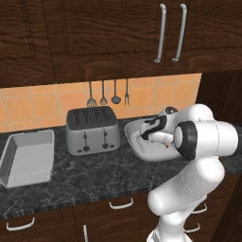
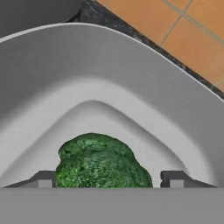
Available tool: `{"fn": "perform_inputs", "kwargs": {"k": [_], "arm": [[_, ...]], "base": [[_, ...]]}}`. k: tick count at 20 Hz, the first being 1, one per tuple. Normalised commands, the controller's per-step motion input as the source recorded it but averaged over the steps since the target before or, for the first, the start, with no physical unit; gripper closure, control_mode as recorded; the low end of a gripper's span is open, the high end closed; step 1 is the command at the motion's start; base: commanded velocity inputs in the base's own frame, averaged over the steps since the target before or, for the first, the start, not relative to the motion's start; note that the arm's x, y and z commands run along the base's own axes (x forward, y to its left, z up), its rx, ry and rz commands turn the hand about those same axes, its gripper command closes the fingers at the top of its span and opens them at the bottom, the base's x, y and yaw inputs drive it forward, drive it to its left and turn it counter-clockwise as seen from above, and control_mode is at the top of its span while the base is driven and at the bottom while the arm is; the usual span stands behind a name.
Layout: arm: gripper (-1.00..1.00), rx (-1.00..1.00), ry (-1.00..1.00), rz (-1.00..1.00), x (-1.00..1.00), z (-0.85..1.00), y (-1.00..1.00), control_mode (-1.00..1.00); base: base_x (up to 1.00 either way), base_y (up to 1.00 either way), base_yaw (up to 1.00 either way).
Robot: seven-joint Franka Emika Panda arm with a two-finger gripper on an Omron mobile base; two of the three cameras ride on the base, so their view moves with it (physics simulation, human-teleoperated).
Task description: Place one broccoli and one chicken drumstick in each tupperware on the nearby counter, to pack two identical lunches.
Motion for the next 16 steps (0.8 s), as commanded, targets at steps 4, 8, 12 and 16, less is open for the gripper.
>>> {"fn": "perform_inputs", "kwargs": {"k": [4,8,12,16], "arm": [[-1.00,0.00,0.00,0.00,-0.38,0.25,0.02,-1.00],[-1.00,0.00,-0.07,0.00,-0.99,0.80,0.00,-1.00],[-1.00,0.00,-0.17,0.00,-1.00,1.00,0.00,-1.00],[-1.00,0.00,-0.19,-0.03,-0.95,1.00,0.04,-1.00]], "base": [[0.00,0.00,0.00],[0.00,0.00,0.00],[0.00,0.00,0.00],[0.00,0.00,0.00]]}}
